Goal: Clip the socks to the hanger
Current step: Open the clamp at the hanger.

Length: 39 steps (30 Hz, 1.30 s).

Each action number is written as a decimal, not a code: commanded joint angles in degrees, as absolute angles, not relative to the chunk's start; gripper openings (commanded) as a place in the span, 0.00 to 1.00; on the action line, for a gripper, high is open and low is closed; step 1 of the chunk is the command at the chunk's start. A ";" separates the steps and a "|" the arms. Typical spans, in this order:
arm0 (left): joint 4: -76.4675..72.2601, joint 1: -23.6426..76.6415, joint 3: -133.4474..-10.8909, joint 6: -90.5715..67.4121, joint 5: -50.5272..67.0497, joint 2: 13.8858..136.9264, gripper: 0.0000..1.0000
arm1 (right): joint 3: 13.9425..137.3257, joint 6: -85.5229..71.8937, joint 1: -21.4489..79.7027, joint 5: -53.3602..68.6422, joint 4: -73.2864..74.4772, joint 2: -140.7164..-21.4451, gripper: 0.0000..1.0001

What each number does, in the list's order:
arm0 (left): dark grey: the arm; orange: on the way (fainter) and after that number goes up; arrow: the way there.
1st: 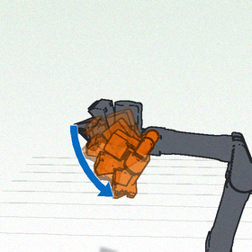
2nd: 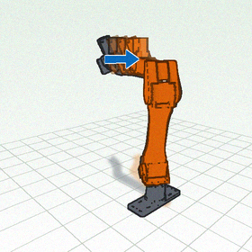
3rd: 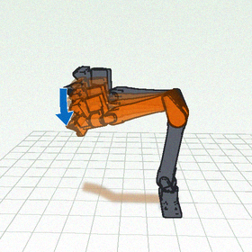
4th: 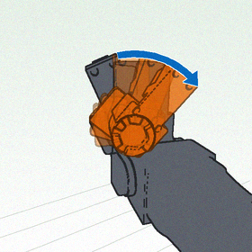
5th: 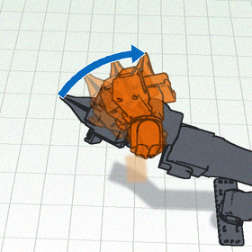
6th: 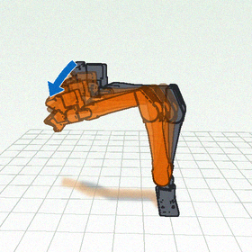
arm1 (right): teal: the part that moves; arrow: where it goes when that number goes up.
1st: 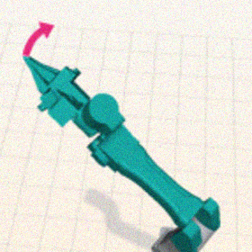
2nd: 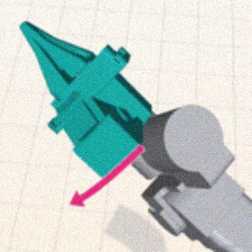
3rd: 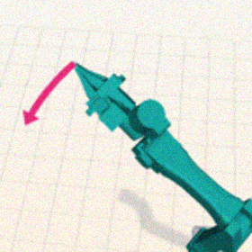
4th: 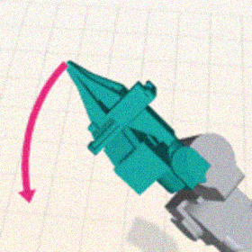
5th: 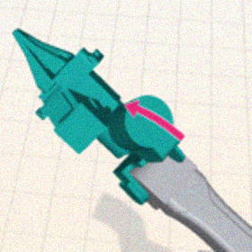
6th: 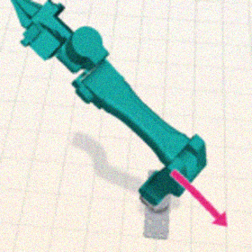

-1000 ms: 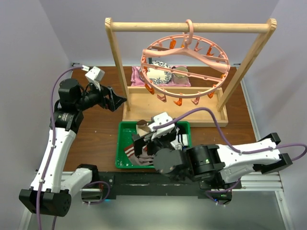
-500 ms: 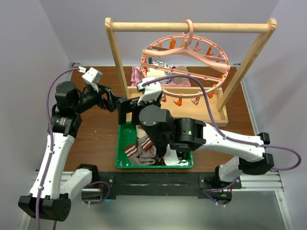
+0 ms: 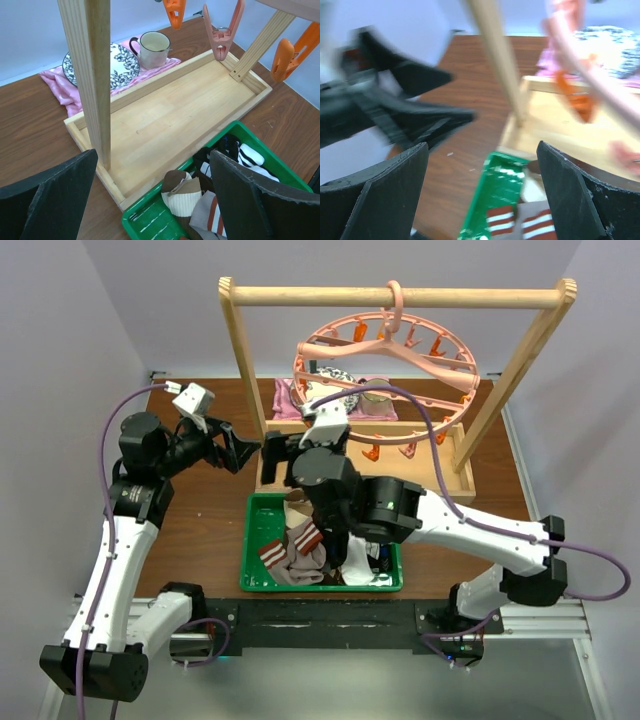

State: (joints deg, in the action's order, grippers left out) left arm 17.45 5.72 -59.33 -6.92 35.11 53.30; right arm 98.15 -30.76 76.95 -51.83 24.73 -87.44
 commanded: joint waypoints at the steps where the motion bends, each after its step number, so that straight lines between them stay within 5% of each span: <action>1: 14.07 5.89 -59.76 -8.17 35.07 53.08 1.00 | 94.31 -31.73 70.60 -56.51 21.36 -79.99 0.94; 20: -7.99 10.98 -67.41 -30.67 53.18 66.09 1.00 | 85.52 -34.36 64.51 -56.42 23.20 -70.58 0.92; 31: -22.92 13.09 -67.07 -29.19 57.48 71.89 1.00 | 86.74 -34.72 64.60 -56.69 24.78 -67.76 0.90; 39: -20.74 15.55 -67.24 -23.38 60.47 74.26 1.00 | 88.33 -33.93 64.60 -56.69 25.31 -67.68 0.89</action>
State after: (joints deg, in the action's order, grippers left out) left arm -18.41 13.80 -66.96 -26.06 57.36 72.71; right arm 86.15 -33.43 64.82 -54.96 25.02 -68.18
